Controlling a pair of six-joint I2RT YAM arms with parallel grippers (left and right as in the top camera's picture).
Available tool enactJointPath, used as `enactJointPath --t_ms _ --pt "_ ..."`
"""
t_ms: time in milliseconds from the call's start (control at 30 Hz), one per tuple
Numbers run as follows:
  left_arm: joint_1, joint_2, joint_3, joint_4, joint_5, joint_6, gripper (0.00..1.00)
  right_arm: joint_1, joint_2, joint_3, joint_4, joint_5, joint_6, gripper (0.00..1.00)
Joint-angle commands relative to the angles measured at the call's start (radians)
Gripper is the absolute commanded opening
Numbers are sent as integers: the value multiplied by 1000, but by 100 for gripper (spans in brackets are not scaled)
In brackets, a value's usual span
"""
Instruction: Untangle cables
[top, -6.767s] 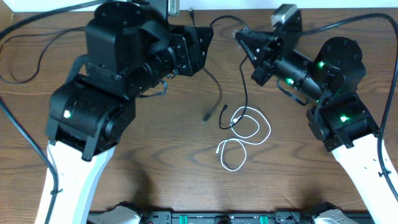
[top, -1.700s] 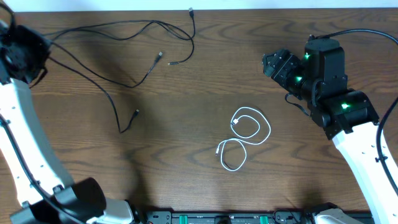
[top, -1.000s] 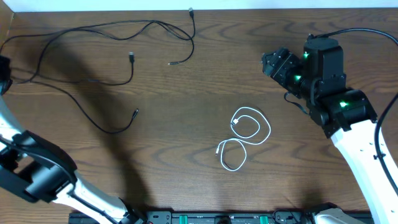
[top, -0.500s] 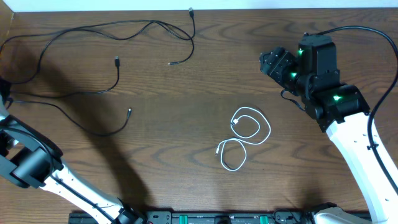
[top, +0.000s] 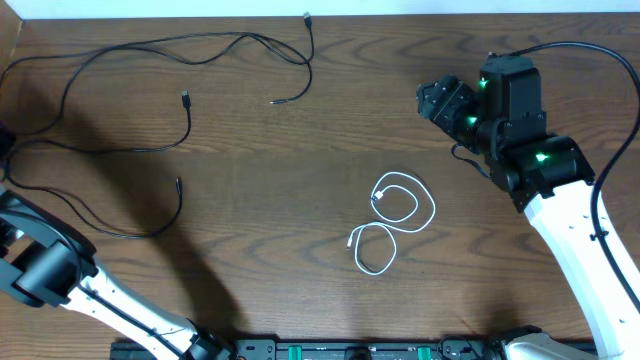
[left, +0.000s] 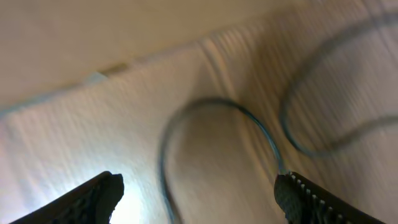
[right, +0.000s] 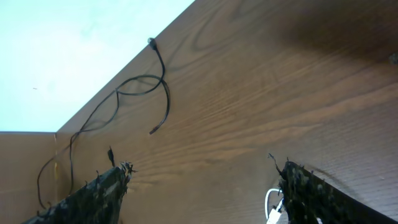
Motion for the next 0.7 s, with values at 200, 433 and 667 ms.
enactJointPath --t_ms 200,433,667 --pt "-39 -115 6 -213 -77 -149 86 -4 4 5 -8 14 -14 77" --pt "-48 -248 5 -607 20 -243 86 -4 4 5 -16 14 -22 79" --pt "-66 -244 -152 -738 3 -251 86 -4 4 3 -29 14 -67 79"
